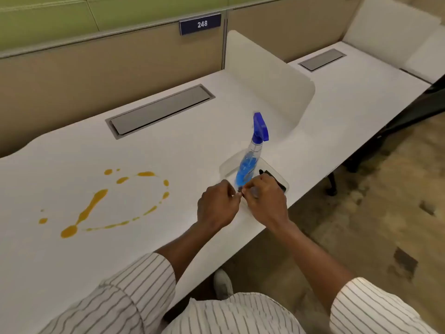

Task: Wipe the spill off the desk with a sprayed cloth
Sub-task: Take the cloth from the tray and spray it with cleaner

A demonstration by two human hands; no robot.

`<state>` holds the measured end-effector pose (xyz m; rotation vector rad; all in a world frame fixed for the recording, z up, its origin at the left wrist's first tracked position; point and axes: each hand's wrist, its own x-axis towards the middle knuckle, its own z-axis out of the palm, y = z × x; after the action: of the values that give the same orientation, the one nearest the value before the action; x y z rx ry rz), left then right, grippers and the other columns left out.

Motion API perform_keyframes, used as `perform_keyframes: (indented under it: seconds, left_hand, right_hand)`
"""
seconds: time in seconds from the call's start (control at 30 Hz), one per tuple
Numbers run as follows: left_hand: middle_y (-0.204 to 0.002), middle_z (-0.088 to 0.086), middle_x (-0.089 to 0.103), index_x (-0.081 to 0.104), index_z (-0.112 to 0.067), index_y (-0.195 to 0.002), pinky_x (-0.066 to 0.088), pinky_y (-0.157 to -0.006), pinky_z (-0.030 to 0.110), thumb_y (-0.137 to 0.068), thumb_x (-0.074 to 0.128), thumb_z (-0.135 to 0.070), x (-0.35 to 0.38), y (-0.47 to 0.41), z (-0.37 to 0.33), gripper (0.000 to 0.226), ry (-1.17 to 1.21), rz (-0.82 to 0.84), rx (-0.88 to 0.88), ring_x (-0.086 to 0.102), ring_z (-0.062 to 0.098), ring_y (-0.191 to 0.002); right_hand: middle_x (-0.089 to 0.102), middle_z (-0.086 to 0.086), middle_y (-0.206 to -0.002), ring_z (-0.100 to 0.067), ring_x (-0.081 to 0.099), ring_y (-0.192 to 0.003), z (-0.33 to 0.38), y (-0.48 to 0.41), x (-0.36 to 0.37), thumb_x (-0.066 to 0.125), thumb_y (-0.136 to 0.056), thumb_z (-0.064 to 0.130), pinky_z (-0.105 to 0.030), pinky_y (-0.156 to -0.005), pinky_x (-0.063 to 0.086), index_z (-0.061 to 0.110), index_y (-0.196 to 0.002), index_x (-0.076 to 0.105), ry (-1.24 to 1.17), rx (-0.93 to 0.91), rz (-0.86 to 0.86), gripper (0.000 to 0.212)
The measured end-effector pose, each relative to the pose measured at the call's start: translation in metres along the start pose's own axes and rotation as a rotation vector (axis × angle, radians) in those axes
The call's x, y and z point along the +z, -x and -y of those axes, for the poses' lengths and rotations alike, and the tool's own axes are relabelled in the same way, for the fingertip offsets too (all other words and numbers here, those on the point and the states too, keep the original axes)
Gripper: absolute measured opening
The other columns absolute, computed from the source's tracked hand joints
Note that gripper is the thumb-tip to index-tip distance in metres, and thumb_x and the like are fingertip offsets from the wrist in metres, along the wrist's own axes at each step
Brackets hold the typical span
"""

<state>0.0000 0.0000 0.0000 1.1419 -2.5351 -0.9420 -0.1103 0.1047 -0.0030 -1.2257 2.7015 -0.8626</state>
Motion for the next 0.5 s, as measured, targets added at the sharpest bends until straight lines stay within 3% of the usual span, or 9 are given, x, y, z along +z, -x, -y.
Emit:
perform_keyframes:
  seconds: [0.13,0.27,0.37,0.5]
  left_hand:
    - [-0.114,0.001,0.075,0.056,-0.021,-0.130,0.061,-0.080,0.033,-0.098,0.061,-0.061,0.016,-0.014,-0.022,0.051,-0.144,0.105,-0.038,0.071,0.018,-0.094]
    - [-0.125,0.004,0.071,0.049,-0.018,-0.137,0.061,-0.093,0.036,-0.095,0.057,-0.070,0.029,-0.026,-0.034,0.067,-0.248,0.171,-0.122,0.072,0.022,-0.109]
    - [-0.119,0.003,0.071,0.055,-0.017,-0.132,0.059,-0.088,0.031,-0.095,0.058,-0.070,0.033,-0.034,-0.039,0.065,-0.341,0.203,-0.170,0.072,0.020,-0.103]
    - [-0.119,0.004,0.072,0.059,-0.018,-0.131,0.055,-0.085,0.029,-0.092,0.064,-0.068,0.038,-0.044,-0.041,0.064,-0.343,0.223,-0.239,0.072,0.020,-0.104]
  right_hand:
    - [0.069,-0.003,-0.114,-0.016,0.063,-0.100,-0.026,-0.020,-0.014,0.072,-0.094,0.030,-0.030,-0.078,0.058,0.018,-0.109,0.074,0.111,0.162,-0.037,0.020]
    - [0.067,-0.005,-0.124,-0.022,0.061,-0.109,-0.047,-0.035,-0.021,0.068,-0.096,0.029,-0.036,-0.084,0.059,0.019,-0.131,0.064,0.264,0.212,0.065,0.036]
    - [0.068,-0.005,-0.122,-0.023,0.059,-0.110,-0.054,-0.047,-0.021,0.069,-0.095,0.036,-0.038,-0.084,0.059,0.021,-0.137,0.058,0.373,0.215,0.161,0.046]
    - [0.069,-0.004,-0.112,-0.019,0.058,-0.096,-0.053,-0.060,-0.014,0.068,-0.097,0.039,-0.031,-0.076,0.054,0.020,-0.135,0.058,0.476,0.173,0.220,0.044]
